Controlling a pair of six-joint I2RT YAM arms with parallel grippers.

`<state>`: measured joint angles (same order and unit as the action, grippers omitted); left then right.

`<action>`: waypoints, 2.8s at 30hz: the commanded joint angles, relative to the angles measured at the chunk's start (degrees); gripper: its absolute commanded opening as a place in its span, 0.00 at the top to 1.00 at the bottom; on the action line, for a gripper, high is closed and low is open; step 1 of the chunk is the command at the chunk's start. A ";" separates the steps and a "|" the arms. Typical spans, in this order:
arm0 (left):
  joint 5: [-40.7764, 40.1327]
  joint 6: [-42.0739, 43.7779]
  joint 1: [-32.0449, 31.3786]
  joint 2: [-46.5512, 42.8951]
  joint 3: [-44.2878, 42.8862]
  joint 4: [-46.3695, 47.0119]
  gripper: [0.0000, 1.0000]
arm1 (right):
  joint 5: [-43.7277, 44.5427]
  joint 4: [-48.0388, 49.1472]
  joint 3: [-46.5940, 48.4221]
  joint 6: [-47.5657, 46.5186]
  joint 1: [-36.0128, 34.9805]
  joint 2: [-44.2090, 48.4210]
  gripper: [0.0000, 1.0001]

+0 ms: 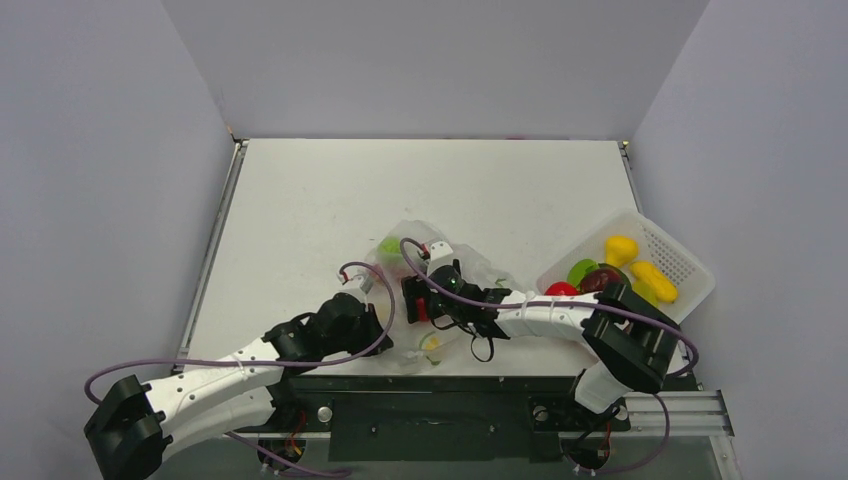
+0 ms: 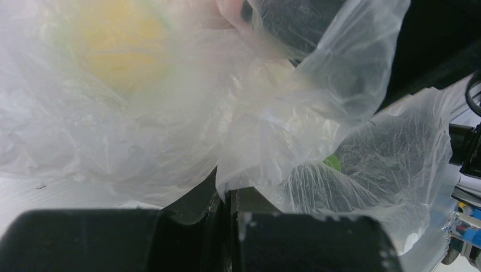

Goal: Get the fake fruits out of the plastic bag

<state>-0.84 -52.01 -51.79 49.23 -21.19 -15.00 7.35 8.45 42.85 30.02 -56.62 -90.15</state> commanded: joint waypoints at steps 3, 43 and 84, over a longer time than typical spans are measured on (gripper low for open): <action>2.59 1.38 -0.18 0.61 -1.40 2.67 1.00 | 2.61 0.17 -0.87 0.06 -2.29 5.26 0.13; -8.15 4.19 -0.07 -9.04 -7.96 -3.21 1.00 | 10.30 -14.00 0.98 -1.20 -3.49 30.41 0.95; -6.71 7.62 0.09 -10.74 -4.37 -11.84 1.00 | -1.39 -5.90 -3.69 -9.34 1.58 8.60 0.22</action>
<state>-7.86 -45.56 -51.77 38.74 -24.58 -27.46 5.06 2.85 36.23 22.24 -55.05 -78.70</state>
